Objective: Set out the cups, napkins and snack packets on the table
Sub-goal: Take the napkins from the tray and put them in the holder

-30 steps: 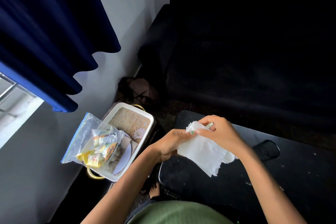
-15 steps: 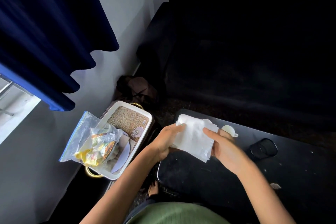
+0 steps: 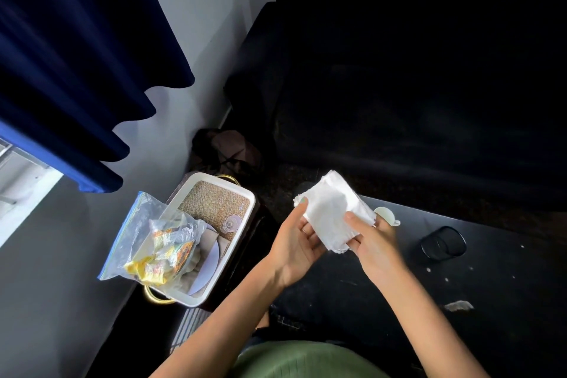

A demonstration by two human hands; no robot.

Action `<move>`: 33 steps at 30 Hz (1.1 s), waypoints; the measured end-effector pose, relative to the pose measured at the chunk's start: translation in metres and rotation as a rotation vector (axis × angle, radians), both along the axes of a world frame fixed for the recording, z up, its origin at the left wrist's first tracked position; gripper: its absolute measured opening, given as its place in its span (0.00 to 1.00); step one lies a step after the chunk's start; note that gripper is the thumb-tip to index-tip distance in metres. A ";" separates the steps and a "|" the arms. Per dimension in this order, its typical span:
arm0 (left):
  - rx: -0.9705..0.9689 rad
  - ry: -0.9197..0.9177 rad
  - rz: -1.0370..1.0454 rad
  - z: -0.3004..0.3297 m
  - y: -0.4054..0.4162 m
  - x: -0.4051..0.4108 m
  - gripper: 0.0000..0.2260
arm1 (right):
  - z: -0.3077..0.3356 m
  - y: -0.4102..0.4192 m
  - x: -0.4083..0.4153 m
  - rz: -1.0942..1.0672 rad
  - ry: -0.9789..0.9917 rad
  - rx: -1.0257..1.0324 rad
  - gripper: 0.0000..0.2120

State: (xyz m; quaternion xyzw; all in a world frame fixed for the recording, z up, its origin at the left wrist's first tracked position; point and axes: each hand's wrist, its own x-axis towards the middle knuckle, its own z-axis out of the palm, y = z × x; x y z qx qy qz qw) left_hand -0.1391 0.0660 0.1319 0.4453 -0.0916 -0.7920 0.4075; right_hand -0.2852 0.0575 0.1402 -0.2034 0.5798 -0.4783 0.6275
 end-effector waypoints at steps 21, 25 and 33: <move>-0.245 -0.453 -0.238 -0.001 0.002 0.023 0.13 | -0.008 0.025 0.030 0.182 0.464 -0.170 0.14; -0.274 -0.483 -0.323 -0.001 0.006 0.016 0.13 | -0.009 0.039 0.010 0.145 0.393 -0.078 0.13; -0.315 -0.727 -0.330 -0.005 -0.004 -0.043 0.09 | -0.016 0.041 -0.057 0.091 0.453 -0.042 0.03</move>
